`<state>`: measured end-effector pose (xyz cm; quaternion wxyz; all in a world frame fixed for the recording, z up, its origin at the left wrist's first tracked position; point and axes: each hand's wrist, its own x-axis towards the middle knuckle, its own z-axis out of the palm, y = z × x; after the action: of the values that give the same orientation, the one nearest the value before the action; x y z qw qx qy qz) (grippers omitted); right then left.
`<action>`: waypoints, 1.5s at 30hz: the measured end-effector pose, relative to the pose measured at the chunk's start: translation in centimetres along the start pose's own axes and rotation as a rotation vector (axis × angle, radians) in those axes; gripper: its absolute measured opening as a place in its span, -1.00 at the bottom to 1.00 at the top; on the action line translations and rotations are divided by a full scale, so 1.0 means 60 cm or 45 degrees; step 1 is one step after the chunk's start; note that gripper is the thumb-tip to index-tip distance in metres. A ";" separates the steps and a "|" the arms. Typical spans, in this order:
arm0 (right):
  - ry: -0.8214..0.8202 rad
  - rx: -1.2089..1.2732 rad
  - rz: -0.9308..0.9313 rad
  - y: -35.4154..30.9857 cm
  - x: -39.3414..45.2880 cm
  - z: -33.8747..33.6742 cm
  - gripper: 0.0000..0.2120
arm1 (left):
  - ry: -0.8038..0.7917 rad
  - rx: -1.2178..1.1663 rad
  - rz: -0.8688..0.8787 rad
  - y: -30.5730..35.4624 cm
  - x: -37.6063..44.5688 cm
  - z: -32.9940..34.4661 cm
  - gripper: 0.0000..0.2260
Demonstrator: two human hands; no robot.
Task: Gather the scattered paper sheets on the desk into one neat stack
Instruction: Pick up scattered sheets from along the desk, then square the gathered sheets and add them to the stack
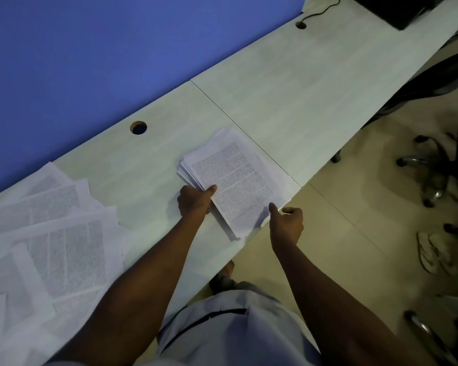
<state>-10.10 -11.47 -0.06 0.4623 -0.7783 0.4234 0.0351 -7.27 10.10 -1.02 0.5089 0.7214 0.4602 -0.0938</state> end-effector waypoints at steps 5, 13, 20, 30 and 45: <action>-0.126 -0.071 -0.296 -0.038 -0.066 0.045 -0.77 | -0.066 -0.150 -0.066 -0.030 -0.012 -0.056 -0.74; -0.610 -0.171 -0.499 -0.042 -0.233 0.179 -0.80 | 0.097 -0.488 -0.166 -0.151 -0.034 -0.259 -0.83; -1.043 -0.497 -0.792 0.024 -0.448 0.314 -0.84 | 0.668 -0.470 -0.353 -0.381 -0.050 -0.473 -0.83; -1.440 -0.861 -1.555 0.128 -0.719 0.446 -0.75 | 1.201 -0.572 -0.799 -0.609 -0.156 -0.660 -0.68; -1.383 -1.582 -1.847 0.113 -0.877 0.594 -0.13 | 1.065 -0.834 -1.091 -0.634 -0.063 -0.814 -0.15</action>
<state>-36.40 46.76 -1.57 0.0252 -0.8202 -0.4863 0.3001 -54.54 50.25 -0.72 0.3983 0.2600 0.8678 0.1438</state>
